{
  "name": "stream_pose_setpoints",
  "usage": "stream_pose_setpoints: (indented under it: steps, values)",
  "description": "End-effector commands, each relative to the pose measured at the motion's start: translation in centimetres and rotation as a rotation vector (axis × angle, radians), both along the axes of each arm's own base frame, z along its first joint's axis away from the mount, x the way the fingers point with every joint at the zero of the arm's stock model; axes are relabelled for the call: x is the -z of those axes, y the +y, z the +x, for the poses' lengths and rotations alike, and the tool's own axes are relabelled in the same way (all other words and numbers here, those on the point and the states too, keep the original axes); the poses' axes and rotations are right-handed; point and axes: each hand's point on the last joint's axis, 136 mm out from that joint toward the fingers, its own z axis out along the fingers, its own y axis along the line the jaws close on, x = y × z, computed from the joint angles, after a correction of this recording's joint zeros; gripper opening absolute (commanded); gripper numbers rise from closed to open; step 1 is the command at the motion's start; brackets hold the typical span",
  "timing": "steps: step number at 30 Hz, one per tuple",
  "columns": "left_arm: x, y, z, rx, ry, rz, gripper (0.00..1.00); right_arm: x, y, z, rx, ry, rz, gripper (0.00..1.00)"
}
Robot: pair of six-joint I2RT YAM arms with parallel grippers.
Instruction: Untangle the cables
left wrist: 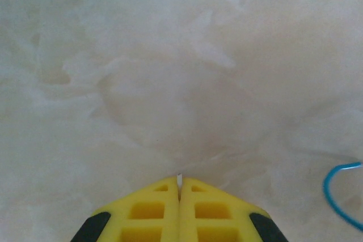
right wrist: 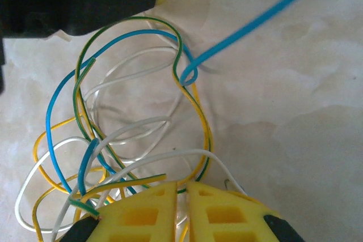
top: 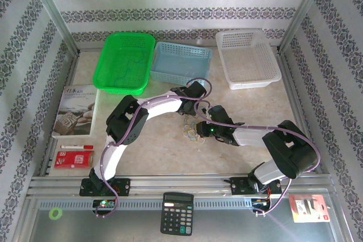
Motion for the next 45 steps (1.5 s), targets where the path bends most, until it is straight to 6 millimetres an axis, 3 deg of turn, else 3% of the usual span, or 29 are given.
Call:
stream_pose_setpoints:
  steps: [1, 11, 20, 24, 31, 37, 45]
  values:
    - [-1.3, 0.2, -0.1, 0.014, -0.023, 0.034, 0.00, 0.4, -0.2, -0.4, -0.006, 0.002, -0.011, 0.14]
    - [-11.1, 1.3, 0.4, 0.015, -0.200, -0.067, 0.00, 0.1, 0.1, -0.1, -0.013, -0.005, -0.004, 0.14]
    - [-17.1, 2.0, -0.6, 0.012, -0.295, -0.176, 0.00, -0.4, 0.8, 0.4, -0.028, -0.009, 0.015, 0.14]
    - [-19.8, 2.5, -1.0, 0.015, -0.343, -0.208, 0.00, -1.4, 1.2, 0.4, -0.044, -0.015, 0.036, 0.25]
    - [-22.7, 2.8, -1.6, 0.028, -0.389, -0.250, 0.00, -5.7, 1.4, 0.4, -0.069, -0.100, 0.080, 0.45]
    - [-23.8, 2.7, -1.9, 0.029, -0.395, -0.288, 0.00, -9.3, 1.0, 0.8, -0.077, -0.211, 0.102, 0.48]
    - [-26.7, 2.3, -2.7, 0.034, -0.418, -0.388, 0.00, -11.7, 2.5, 1.7, -0.156, -0.370, 0.164, 0.55]
